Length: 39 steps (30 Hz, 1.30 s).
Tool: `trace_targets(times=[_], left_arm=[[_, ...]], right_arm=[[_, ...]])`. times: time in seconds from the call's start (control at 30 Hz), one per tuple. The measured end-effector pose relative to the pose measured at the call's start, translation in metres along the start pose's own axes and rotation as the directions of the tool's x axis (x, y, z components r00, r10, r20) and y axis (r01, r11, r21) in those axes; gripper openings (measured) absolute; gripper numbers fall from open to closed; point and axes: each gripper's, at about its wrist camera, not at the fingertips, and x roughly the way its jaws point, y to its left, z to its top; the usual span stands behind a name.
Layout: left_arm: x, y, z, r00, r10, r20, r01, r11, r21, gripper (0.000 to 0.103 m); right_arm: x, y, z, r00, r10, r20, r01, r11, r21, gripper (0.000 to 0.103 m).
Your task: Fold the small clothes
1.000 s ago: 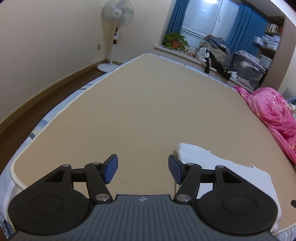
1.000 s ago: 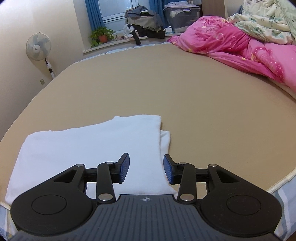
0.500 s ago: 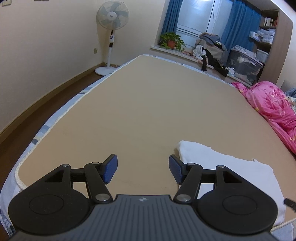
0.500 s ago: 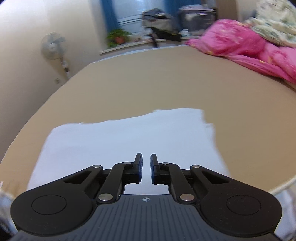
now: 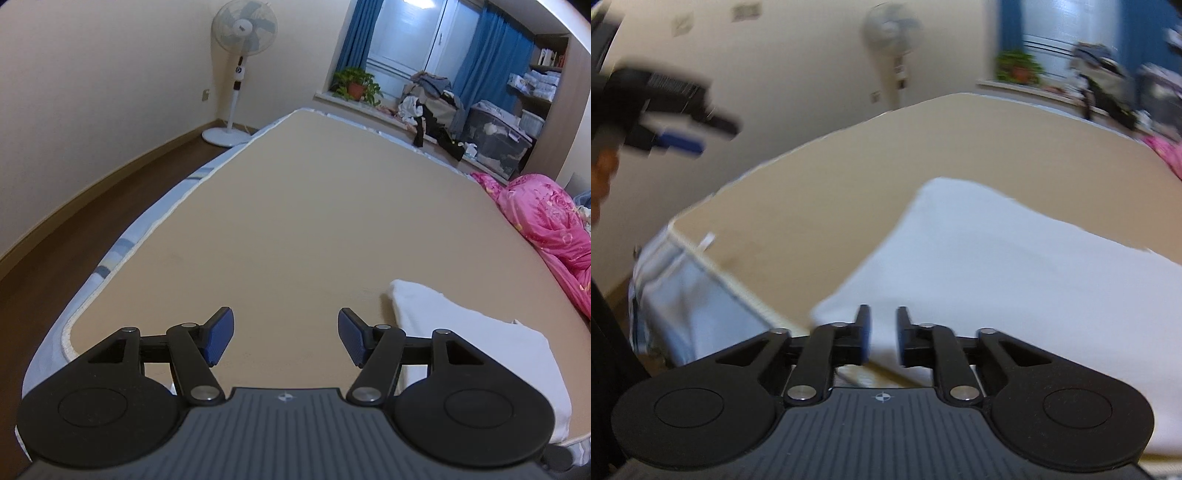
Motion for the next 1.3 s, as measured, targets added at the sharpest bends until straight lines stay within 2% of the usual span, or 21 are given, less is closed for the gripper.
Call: trace_targets(times=[0.2, 0.27, 0.37, 0.43, 0.47, 0.5, 0.6, 0.7, 0.77, 0.83, 0.9, 0.97, 1.07, 1.13, 1.2, 1.3], left_arm=[[0.000, 0.018, 0.002, 1.000, -0.014, -0.006, 0.014, 0.998, -0.056, 0.068], [0.000, 0.021, 0.003, 1.000, -0.021, -0.007, 0.020, 0.998, -0.064, 0.068], [0.002, 0.022, 0.004, 0.999, -0.030, -0.012, 0.029, 0.997, -0.067, 0.068], [0.004, 0.021, 0.004, 0.999, -0.036, -0.017, 0.034, 0.997, -0.070, 0.068], [0.005, 0.019, 0.003, 0.999, -0.038, -0.019, 0.037, 0.997, -0.073, 0.068], [0.006, 0.018, 0.004, 0.999, -0.043, -0.023, 0.041, 0.996, -0.075, 0.068], [0.013, 0.011, 0.003, 0.997, -0.060, -0.045, 0.056, 0.996, -0.072, 0.068], [0.026, -0.001, 0.003, 0.989, -0.109, -0.099, 0.102, 0.992, -0.077, 0.077], [0.040, -0.011, 0.002, 0.966, -0.202, -0.160, 0.187, 0.977, -0.107, 0.085], [0.058, -0.023, 0.001, 0.928, -0.299, -0.224, 0.269, 0.951, -0.155, 0.086], [0.077, -0.036, -0.001, 0.891, -0.356, -0.281, 0.312, 0.931, -0.189, 0.089], [0.100, -0.052, -0.004, 0.853, -0.395, -0.343, 0.335, 0.916, -0.222, 0.099], [0.136, -0.071, -0.011, 0.787, -0.451, -0.422, 0.360, 0.890, -0.280, 0.101], [0.158, -0.081, -0.017, 0.754, -0.472, -0.456, 0.362, 0.879, -0.311, 0.101], [0.176, -0.090, -0.021, 0.733, -0.483, -0.478, 0.362, 0.873, -0.327, 0.101], [0.199, -0.103, -0.026, 0.728, -0.469, -0.499, 0.350, 0.881, -0.318, 0.100]], right_arm=[[0.040, 0.051, 0.001, 0.998, -0.032, -0.046, 0.024, 0.986, -0.165, 0.037], [0.049, 0.056, -0.004, 0.994, -0.071, -0.080, 0.052, 0.973, -0.224, 0.039], [0.053, 0.065, -0.004, 0.993, -0.092, -0.073, 0.068, 0.958, -0.279, 0.042], [0.053, 0.062, 0.000, 0.993, -0.085, -0.086, 0.059, 0.962, -0.268, 0.032], [0.053, 0.058, 0.002, 0.992, -0.093, -0.086, 0.068, 0.964, -0.258, 0.017], [0.053, 0.051, 0.002, 0.993, -0.078, -0.090, 0.055, 0.969, -0.239, 0.010], [0.043, 0.027, 0.011, 0.995, -0.018, -0.103, 0.004, 0.991, -0.134, 0.005], [0.017, 0.015, 0.029, 0.999, 0.013, -0.035, -0.016, 0.997, -0.078, 0.005], [-0.002, 0.005, 0.038, 1.000, 0.023, 0.008, -0.022, 0.999, -0.039, 0.005], [-0.018, -0.006, 0.043, 0.999, 0.028, 0.039, -0.028, 1.000, -0.002, 0.005], [-0.029, -0.015, 0.044, 0.997, 0.033, 0.065, -0.035, 0.999, 0.033, 0.005], [-0.036, -0.021, 0.044, 0.996, 0.038, 0.087, -0.043, 0.997, 0.061, 0.005], [-0.043, -0.028, 0.037, 0.992, 0.043, 0.121, -0.054, 0.994, 0.093, 0.005], [-0.044, -0.030, 0.031, 0.990, 0.050, 0.135, -0.064, 0.992, 0.108, 0.005], [-0.045, -0.031, 0.024, 0.988, 0.055, 0.143, -0.073, 0.990, 0.123, 0.005], [-0.048, -0.034, 0.021, 0.986, 0.062, 0.154, -0.084, 0.987, 0.136, 0.005]])
